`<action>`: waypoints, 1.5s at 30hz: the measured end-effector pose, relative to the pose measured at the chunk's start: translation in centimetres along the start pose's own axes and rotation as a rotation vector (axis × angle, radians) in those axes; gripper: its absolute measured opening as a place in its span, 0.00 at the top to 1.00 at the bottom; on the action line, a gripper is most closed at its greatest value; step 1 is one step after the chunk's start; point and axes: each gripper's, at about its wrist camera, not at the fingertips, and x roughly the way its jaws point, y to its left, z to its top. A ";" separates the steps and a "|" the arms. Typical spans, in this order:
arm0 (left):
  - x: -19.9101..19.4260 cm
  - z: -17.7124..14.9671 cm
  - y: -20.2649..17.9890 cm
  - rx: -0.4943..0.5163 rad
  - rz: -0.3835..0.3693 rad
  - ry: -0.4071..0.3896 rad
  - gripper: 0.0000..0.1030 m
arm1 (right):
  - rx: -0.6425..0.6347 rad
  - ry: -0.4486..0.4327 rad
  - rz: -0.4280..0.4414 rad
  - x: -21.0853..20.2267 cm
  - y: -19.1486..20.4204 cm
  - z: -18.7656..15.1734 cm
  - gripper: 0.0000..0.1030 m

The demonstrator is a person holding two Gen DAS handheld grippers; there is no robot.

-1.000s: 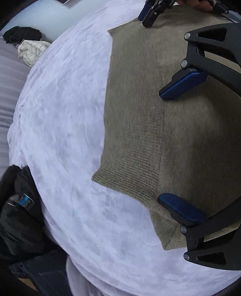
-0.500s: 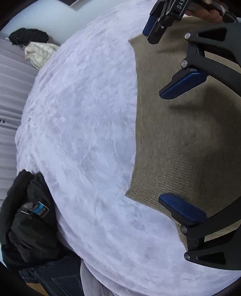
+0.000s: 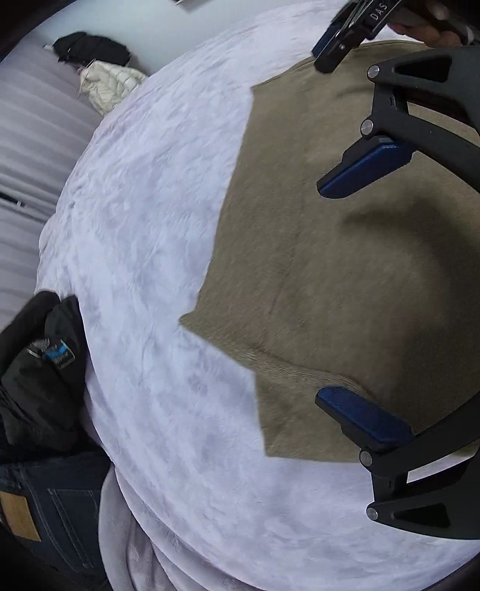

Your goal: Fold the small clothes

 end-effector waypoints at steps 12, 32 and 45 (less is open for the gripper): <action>-4.2 -9.3 0.7 0.130 0.151 -0.029 0.01 | -0.286 -0.011 -0.116 -2.1 7.1 -10.3 0.22; 0.3 -4.1 7.9 -0.108 -0.354 0.188 0.01 | -0.256 -0.108 -0.082 -9.3 4.2 -15.9 0.17; -2.5 -2.7 5.3 -0.024 -0.196 0.152 0.83 | -0.195 0.095 -0.101 0.5 7.3 -5.2 0.17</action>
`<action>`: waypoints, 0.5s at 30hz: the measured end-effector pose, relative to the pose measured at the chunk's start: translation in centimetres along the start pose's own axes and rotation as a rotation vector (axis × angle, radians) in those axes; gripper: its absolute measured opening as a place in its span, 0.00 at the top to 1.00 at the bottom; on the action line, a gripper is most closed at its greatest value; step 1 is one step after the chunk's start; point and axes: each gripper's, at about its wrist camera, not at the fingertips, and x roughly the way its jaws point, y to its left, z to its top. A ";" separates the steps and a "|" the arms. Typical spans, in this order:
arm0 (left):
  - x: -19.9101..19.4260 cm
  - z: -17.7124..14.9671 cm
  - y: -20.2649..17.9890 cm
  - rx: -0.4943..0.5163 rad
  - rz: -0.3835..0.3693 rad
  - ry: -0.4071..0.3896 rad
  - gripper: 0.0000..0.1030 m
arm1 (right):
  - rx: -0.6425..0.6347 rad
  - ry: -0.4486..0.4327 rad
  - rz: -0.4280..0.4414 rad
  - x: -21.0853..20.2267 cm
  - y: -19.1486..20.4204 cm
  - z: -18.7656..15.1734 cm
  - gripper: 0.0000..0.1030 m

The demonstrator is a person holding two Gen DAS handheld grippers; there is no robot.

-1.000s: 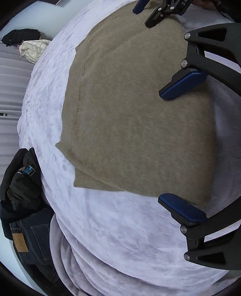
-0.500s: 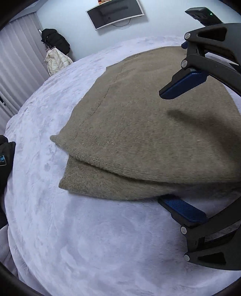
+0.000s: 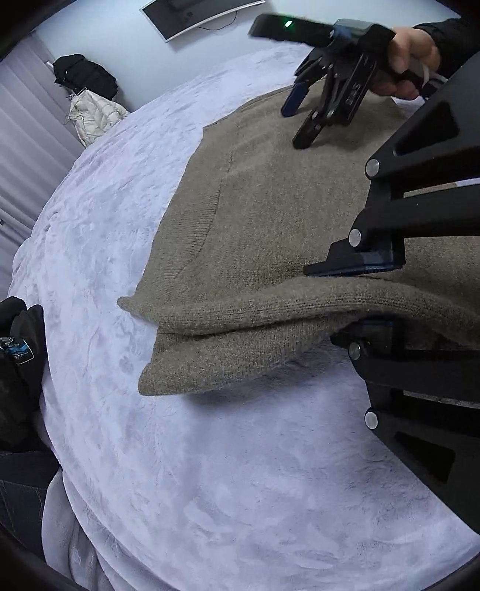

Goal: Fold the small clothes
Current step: 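Grasp the sweater side with the left gripper and fold it inward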

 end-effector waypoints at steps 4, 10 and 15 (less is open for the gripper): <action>0.7 0.0 0.1 0.012 0.031 0.017 0.83 | 0.036 -0.008 -0.088 2.8 1.0 3.9 0.17; 1.6 -0.2 2.3 -0.048 -0.029 0.021 0.82 | 0.074 0.109 -0.094 7.8 0.3 8.4 0.02; 1.4 -0.5 2.0 -0.060 -0.025 0.001 0.83 | 0.133 0.010 -0.040 2.6 -0.3 6.0 0.02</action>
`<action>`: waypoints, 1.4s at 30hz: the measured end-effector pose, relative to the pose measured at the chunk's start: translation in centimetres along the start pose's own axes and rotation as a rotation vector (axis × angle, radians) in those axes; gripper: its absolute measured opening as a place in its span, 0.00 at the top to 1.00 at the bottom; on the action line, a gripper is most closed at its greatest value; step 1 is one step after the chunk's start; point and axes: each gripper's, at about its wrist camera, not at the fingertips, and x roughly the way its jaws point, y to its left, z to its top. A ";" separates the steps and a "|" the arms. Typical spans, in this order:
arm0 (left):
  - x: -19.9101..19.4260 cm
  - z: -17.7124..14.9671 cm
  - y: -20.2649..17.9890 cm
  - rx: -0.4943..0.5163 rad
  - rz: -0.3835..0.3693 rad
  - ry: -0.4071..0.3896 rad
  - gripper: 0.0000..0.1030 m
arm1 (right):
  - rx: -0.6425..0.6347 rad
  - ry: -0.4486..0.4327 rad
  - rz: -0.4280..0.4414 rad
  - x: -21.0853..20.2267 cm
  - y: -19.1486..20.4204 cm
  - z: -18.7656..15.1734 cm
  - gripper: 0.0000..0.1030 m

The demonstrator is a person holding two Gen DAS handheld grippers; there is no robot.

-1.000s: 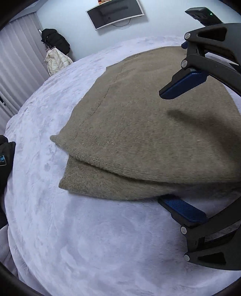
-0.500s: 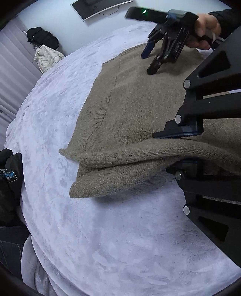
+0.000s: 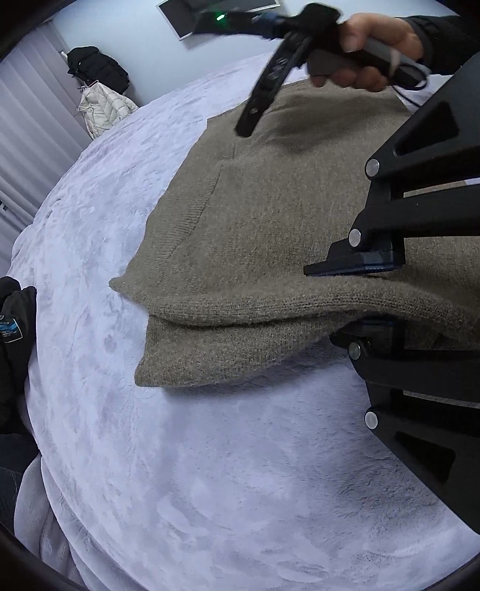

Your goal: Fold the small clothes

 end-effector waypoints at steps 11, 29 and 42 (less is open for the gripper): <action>-2.5 0.4 -3.5 0.028 0.083 -0.021 0.83 | -0.135 -0.171 -0.041 -7.6 -1.0 -14.2 0.02; -3.8 0.8 -23.9 0.209 0.246 0.013 0.83 | -0.011 -0.210 -0.027 -10.6 -14.1 -15.1 0.02; 11.3 -4.4 -37.2 0.317 0.302 0.208 0.83 | 0.098 -0.225 -0.035 -11.2 -23.2 -19.6 0.02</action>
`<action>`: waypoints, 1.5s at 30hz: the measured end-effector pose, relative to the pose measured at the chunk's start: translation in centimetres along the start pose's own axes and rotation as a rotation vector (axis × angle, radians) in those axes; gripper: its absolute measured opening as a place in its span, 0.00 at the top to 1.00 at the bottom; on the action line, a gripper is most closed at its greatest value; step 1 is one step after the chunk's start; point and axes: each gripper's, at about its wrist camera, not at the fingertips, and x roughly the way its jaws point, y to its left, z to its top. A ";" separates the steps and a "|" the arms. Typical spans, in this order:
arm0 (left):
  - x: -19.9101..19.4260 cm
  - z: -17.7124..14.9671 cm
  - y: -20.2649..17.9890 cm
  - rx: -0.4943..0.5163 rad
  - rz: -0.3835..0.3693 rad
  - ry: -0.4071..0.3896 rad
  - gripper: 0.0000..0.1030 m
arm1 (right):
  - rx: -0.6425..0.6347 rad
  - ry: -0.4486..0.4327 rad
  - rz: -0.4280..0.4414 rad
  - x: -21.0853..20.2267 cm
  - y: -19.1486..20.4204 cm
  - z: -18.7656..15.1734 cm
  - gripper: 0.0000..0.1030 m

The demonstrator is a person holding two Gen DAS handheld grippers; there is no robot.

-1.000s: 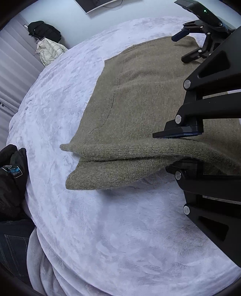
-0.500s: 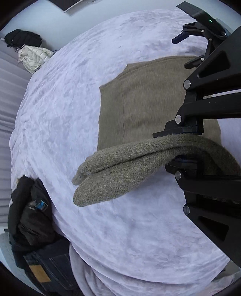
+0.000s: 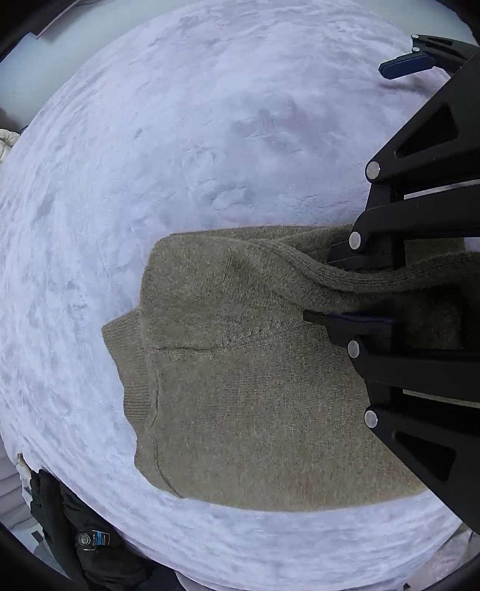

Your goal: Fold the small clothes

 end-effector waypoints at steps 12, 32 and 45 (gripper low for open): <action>-9.5 -2.9 4.5 0.017 -0.189 -0.186 0.18 | 0.035 -0.045 0.211 -2.1 -0.9 -0.4 0.02; -3.1 -9.5 7.0 0.076 0.008 -0.262 0.18 | 0.190 0.327 0.684 9.9 5.5 9.1 0.66; -1.9 -8.2 4.9 0.073 -0.111 -0.228 0.18 | 0.030 0.300 0.487 11.4 5.1 10.5 0.83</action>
